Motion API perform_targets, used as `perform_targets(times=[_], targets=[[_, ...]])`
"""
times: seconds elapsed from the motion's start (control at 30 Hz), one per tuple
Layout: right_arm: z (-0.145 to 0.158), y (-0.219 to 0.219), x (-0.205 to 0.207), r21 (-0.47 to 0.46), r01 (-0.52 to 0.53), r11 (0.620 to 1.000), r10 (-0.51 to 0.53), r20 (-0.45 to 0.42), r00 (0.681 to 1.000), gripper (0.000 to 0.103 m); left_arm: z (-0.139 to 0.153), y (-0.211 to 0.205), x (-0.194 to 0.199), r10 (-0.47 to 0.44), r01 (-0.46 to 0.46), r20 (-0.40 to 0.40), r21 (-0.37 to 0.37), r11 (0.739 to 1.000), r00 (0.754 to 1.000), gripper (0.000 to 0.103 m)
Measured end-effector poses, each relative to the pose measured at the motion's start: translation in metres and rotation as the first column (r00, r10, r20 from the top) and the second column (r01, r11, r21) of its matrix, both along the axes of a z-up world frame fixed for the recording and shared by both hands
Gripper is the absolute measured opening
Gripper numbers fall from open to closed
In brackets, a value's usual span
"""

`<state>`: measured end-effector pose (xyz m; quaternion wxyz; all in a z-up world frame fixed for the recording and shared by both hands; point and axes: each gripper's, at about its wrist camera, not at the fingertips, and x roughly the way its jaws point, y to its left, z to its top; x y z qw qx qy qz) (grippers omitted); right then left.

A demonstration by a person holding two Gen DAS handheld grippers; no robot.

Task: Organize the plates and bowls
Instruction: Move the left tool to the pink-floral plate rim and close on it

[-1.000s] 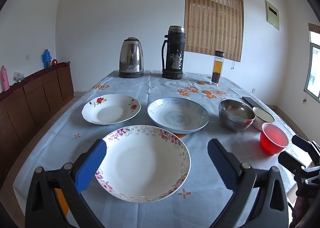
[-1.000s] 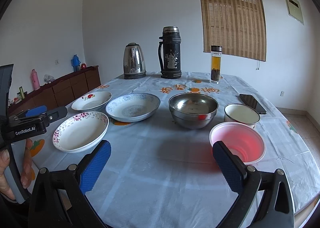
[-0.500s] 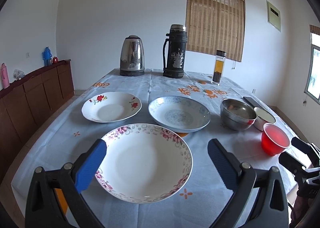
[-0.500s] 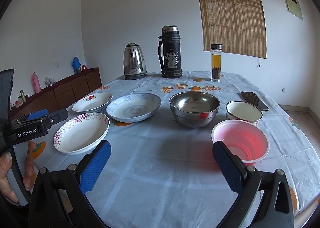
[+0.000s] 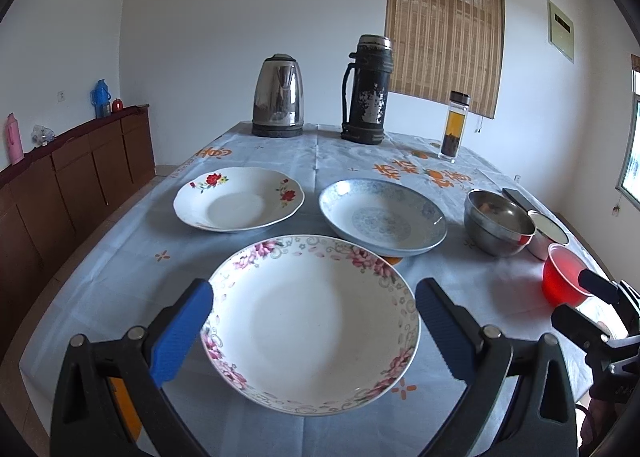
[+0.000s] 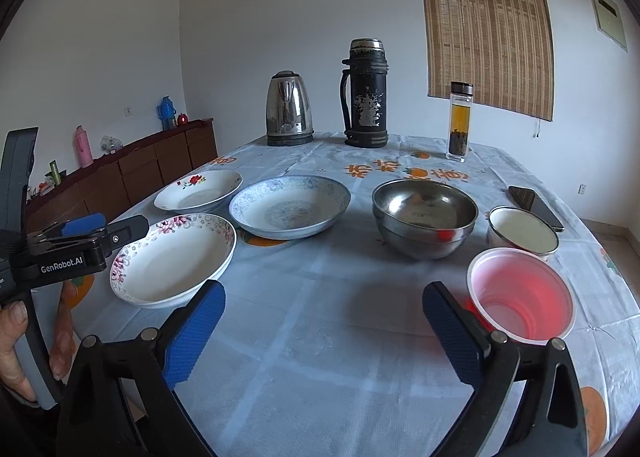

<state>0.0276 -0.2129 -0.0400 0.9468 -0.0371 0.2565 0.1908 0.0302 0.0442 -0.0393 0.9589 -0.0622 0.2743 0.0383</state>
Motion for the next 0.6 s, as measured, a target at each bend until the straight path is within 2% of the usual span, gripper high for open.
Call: perform_targets(times=[0.2,0.27,0.33,0.4,0.5,0.57,0.6], targets=[[-0.007,0.025,0.013,-0.024,-0.049,0.999,0.048,-0.032,0.998,0.091,-0.011,0.018,0.007,0.039,-0.039,-0.03,-0.002,0.999,0.999,0.102],[-0.009,0.033,0.018,-0.033,-0.065,0.997,0.063,-0.049,0.997,0.086,-0.015,0.025,0.01,0.046,-0.046,-0.044,-0.011,0.999,0.998,0.101],[-0.013,0.042,0.025,-0.047,-0.091,0.995,0.088,-0.078,0.993,0.074,-0.019,0.033,0.011,0.056,-0.057,-0.053,-0.017,0.998,0.997,0.101],[-0.018,0.051,0.031,-0.075,-0.114,0.991,0.106,-0.103,0.989,0.07,-0.022,0.041,0.014,0.073,-0.075,-0.065,-0.02,0.997,0.995,0.099],[-0.021,0.064,0.039,-0.107,-0.141,0.984,0.127,-0.128,0.984,0.069,-0.03,0.054,0.02,0.094,-0.098,-0.1,-0.038,0.995,0.991,0.089],[-0.024,0.07,0.045,-0.109,-0.163,0.981,0.145,-0.157,0.977,0.063,-0.037,0.061,0.025,0.103,-0.11,-0.131,-0.042,0.993,0.986,0.08],[-0.025,0.073,0.05,-0.103,-0.176,0.979,0.155,-0.181,0.971,0.055,-0.04,0.065,0.027,0.107,-0.115,-0.147,-0.046,0.992,0.983,0.078]])
